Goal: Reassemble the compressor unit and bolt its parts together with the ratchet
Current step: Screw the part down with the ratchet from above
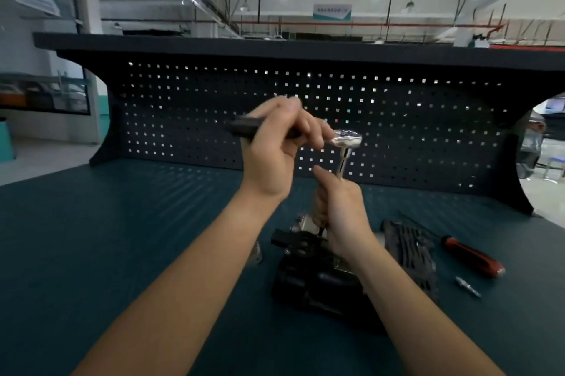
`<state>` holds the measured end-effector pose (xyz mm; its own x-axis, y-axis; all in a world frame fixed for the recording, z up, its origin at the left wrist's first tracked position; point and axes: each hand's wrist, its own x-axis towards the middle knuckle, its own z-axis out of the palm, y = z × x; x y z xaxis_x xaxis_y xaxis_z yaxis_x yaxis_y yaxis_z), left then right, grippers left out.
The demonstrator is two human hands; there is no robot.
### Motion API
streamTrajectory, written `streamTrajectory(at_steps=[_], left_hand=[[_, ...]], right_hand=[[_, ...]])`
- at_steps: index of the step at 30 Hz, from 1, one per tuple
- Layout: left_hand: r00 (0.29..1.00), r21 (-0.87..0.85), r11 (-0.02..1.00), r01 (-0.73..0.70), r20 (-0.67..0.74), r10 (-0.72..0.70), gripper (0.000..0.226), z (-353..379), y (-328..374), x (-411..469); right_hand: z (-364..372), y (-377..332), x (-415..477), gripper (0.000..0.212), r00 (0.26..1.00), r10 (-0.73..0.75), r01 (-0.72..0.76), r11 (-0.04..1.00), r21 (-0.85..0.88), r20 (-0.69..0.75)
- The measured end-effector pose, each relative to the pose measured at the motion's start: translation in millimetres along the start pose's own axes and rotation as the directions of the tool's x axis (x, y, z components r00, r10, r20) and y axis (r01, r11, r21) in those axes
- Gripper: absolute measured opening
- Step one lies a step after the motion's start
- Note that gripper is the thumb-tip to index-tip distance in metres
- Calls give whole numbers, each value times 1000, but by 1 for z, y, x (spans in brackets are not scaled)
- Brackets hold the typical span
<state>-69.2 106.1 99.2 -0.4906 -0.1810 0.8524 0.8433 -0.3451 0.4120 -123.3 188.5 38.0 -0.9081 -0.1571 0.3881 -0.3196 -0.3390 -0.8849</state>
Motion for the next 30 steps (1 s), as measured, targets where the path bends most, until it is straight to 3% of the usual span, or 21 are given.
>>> streamTrajectory(at_steps=[5, 7, 10, 13, 15, 16, 17, 18, 19, 20, 22, 25, 27, 30], left_hand=[[931, -345, 891, 294, -110, -349, 48, -17, -13, 31], [858, -363, 828, 428, -126, -498, 51, -13, -18, 46], [815, -268, 823, 500, -177, -552, 40, 7, -20, 50], [919, -145, 931, 335, -169, -357, 32, 18, -13, 24], [997, -7, 998, 57, -45, -57, 28, 23, -5, -2], [994, 200, 975, -98, 67, 86, 25, 26, -3, -16], [968, 443, 870, -215, 217, 129, 23, 31, -3, -26], [943, 655, 703, -279, 325, 71, 24, 35, -4, -33], [943, 727, 633, -268, 333, 16, 24, 36, -5, -38], [943, 661, 690, -296, 318, 100, 21, 34, -2, -41], [955, 283, 912, -297, 102, 280, 20, 20, 5, -39], [982, -2, 992, -124, -143, 123, 32, -4, 3, -15], [984, -229, 971, 69, -144, -104, 39, -14, 0, 2], [926, -580, 768, 273, -58, -373, 37, -31, -7, 23]], right_hand=[[-2, -1, -4, 62, 997, 0, 0, 1000, -5, 72], [-4, -2, -3, 62, 996, 16, -19, 999, 35, 87], [-7, -3, -4, 61, 998, 26, -30, 996, 86, 58], [-9, 0, -4, 60, 1000, -10, 8, 995, 96, 19], [-6, 1, -5, 62, 996, -88, 87, 994, 65, 11], [-2, 1, -8, 59, 986, -166, 166, 986, 15, 21], [0, 2, -10, 52, 971, -237, 238, 971, -19, 34], [4, 2, -12, 46, 967, -252, 254, 967, -28, 43], [5, 2, -14, 43, 978, -206, 207, 978, -16, 43], [6, 1, -15, 41, 988, -150, 151, 988, -36, 45], [3, 0, -13, 44, 995, -82, 90, 983, -161, 57], [-2, -6, -12, 45, 995, -9, 37, 964, -262, 104], [-3, -9, -16, 43, 987, 17, 21, 971, -239, 157], [-8, -7, -23, 37, 976, 10, 62, 946, -318, 219]])
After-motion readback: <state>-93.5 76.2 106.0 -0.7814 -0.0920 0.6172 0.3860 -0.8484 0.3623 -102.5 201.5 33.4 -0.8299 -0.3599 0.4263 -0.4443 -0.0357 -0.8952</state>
